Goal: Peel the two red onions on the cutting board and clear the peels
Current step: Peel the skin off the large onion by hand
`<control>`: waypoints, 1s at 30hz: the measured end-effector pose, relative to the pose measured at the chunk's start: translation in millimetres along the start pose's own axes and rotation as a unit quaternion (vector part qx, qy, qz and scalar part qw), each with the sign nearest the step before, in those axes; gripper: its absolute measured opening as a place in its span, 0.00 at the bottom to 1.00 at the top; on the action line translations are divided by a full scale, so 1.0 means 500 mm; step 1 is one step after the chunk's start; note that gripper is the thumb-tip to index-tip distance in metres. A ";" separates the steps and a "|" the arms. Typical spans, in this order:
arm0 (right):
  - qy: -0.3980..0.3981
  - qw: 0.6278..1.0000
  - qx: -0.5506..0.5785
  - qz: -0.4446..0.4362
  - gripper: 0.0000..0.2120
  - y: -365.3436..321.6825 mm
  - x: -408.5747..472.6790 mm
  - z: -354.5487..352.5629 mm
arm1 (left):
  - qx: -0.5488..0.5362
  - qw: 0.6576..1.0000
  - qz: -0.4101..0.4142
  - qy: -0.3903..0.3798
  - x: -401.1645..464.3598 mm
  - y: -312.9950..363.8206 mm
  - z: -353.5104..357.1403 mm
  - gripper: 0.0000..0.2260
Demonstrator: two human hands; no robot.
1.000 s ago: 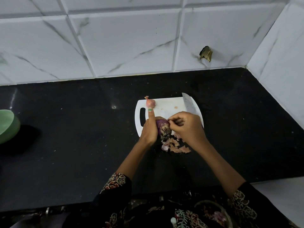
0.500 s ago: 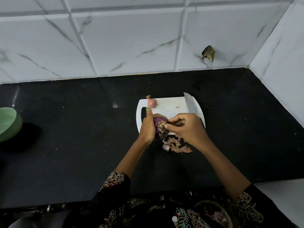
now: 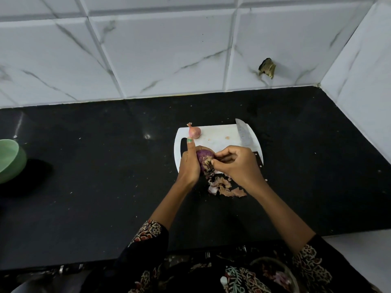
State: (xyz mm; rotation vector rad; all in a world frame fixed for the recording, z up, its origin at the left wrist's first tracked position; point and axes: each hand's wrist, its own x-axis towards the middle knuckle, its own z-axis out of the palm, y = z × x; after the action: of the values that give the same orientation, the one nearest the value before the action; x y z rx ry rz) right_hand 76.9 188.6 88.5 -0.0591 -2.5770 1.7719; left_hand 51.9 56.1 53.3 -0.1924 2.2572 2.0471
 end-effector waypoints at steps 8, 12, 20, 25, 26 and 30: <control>0.042 0.999 0.013 0.012 0.06 0.018 0.001 0.000 | -0.094 0.993 -0.063 -0.015 -0.003 0.015 0.005 0.36; 0.031 0.998 0.045 0.008 0.04 0.010 -0.005 0.007 | -0.112 0.992 -0.066 -0.011 0.000 0.012 0.003 0.35; 0.035 0.999 0.006 -0.008 0.05 0.007 0.000 0.010 | -0.084 0.995 -0.050 0.015 0.000 0.009 0.005 0.32; 0.039 0.999 0.017 -0.001 0.05 0.012 0.003 0.002 | -0.110 0.992 -0.061 0.015 -0.007 0.018 0.009 0.33; 0.040 0.999 0.027 -0.001 0.04 0.011 0.003 0.003 | -0.112 0.992 -0.061 0.017 -0.007 0.018 0.008 0.33; 0.040 0.997 0.066 0.012 0.07 0.004 -0.005 0.014 | -0.109 0.992 -0.050 0.028 -0.006 0.019 0.010 0.31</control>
State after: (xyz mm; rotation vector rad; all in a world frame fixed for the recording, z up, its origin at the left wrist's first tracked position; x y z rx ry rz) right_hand 79.1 182.5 84.2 -0.1559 -2.4097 1.9004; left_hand 53.1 61.9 62.5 -0.3751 2.0051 2.2565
